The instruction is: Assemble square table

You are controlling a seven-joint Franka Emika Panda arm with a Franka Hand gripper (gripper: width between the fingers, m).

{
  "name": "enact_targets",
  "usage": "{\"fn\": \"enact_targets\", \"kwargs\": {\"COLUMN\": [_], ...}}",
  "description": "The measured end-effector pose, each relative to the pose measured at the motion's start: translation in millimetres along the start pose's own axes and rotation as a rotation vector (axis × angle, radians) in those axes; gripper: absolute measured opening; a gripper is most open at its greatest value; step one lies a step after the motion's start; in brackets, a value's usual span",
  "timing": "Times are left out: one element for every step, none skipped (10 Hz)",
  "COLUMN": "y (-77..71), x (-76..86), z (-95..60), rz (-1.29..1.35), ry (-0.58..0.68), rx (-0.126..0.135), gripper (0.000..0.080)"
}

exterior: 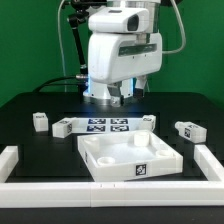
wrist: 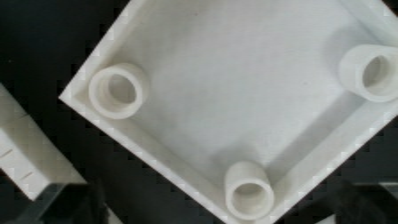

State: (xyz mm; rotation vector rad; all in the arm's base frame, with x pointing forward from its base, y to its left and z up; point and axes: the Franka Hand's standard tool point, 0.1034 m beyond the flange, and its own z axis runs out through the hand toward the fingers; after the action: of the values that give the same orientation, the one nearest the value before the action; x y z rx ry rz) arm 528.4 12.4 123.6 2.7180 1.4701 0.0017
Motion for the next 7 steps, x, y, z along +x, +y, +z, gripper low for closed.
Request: {"fn": "enact_targets", "kwargs": {"y": [-0.3, 0.2, -3.5, -16.6, -27.4, -34.4, -40.1], "x": [0.2, -1.0, -7.9, -23.5, -30.3, -33.6, -37.9], "z": [0.2, 0.8, 7.5, 24.1, 36.9, 48.2, 56.5], "rz": [-0.001, -0.06, -0.171, -0.243, -0.28, -0.346, -0.427], "ry": [0.0, -0.002, -0.01, -0.038, -0.066, -0.062, -0.051], "rx": [0.0, 0.0, 0.015, 0.064, 0.104, 0.117, 0.118], "gripper": [0.065, 0.065, 0.065, 0.065, 0.065, 0.065, 0.065]}}
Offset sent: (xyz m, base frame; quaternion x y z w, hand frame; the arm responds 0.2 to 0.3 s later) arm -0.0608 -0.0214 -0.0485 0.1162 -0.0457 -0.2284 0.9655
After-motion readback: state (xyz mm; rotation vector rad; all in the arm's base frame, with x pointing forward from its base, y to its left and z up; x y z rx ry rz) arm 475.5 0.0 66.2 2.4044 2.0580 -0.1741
